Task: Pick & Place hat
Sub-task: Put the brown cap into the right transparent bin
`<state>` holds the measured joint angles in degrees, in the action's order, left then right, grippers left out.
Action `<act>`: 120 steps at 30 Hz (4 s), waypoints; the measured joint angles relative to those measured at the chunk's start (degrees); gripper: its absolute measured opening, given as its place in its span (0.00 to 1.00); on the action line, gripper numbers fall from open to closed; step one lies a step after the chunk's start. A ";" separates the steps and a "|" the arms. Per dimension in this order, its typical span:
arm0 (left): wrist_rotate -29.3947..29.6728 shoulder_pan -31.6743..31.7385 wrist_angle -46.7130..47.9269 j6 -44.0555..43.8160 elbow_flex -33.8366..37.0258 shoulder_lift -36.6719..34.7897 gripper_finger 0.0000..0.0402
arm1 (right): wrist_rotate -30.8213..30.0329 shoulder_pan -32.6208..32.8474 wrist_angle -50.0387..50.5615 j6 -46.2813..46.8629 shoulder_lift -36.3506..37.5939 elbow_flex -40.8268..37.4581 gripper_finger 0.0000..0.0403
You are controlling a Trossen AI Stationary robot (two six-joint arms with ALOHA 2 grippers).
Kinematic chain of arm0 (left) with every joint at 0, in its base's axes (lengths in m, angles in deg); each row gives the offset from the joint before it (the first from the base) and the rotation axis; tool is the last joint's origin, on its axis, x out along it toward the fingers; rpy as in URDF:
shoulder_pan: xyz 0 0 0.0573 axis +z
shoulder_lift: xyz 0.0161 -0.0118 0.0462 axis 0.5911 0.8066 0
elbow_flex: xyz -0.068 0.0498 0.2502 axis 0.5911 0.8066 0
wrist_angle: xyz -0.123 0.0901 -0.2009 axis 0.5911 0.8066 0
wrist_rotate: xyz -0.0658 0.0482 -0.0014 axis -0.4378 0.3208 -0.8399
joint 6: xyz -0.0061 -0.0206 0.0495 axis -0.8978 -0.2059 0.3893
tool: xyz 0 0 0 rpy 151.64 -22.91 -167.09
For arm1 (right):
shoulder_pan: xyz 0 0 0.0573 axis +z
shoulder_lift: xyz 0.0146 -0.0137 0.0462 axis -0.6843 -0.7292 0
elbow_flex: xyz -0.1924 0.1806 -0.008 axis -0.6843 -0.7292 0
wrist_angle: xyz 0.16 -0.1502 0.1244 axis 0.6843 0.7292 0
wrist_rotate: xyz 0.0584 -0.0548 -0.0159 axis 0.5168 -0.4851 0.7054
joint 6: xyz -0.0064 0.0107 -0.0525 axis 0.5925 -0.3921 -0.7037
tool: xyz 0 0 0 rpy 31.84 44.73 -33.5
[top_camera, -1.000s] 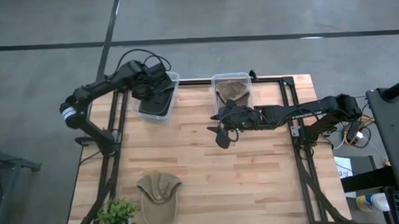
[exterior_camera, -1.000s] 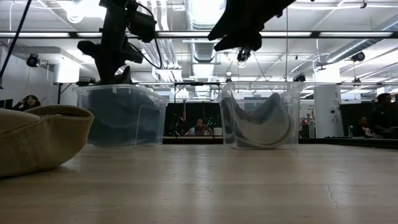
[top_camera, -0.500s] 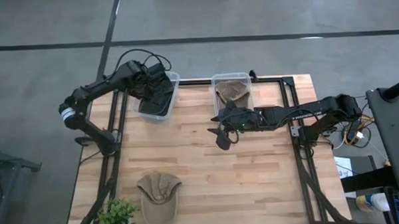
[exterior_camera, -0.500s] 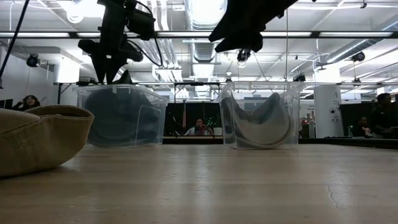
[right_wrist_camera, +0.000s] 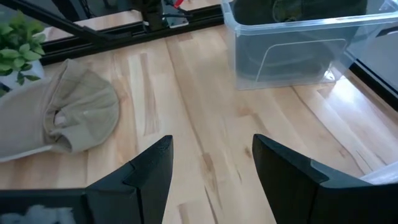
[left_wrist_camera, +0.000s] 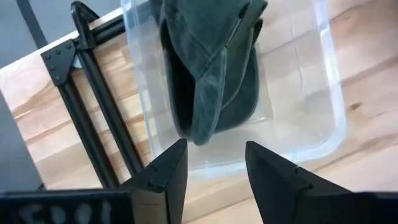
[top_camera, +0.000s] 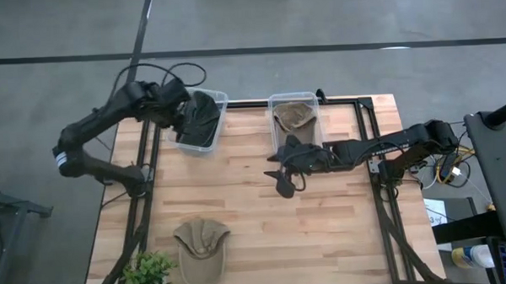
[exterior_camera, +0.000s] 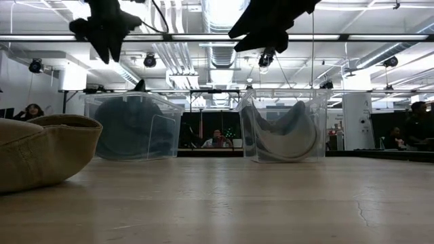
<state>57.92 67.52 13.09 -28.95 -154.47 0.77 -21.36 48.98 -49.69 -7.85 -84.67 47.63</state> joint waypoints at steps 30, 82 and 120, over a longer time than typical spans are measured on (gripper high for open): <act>-5.03 -17.32 -16.49 -10.91 14.21 -14.14 0.38 | 3.01 7.48 0.55 8.29 -2.84 -0.04 0.54; -2.81 -37.47 -26.37 -28.12 23.34 -12.04 0.38 | 8.98 11.17 -10.80 12.91 -14.25 -0.09 0.54; -3.40 -39.01 -26.13 -25.81 23.34 -12.04 0.38 | 8.97 14.24 -11.48 29.86 -14.64 -0.09 0.54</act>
<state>54.52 28.51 -13.05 -54.76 -131.13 -11.27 -12.38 63.23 -61.17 22.01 -99.31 47.54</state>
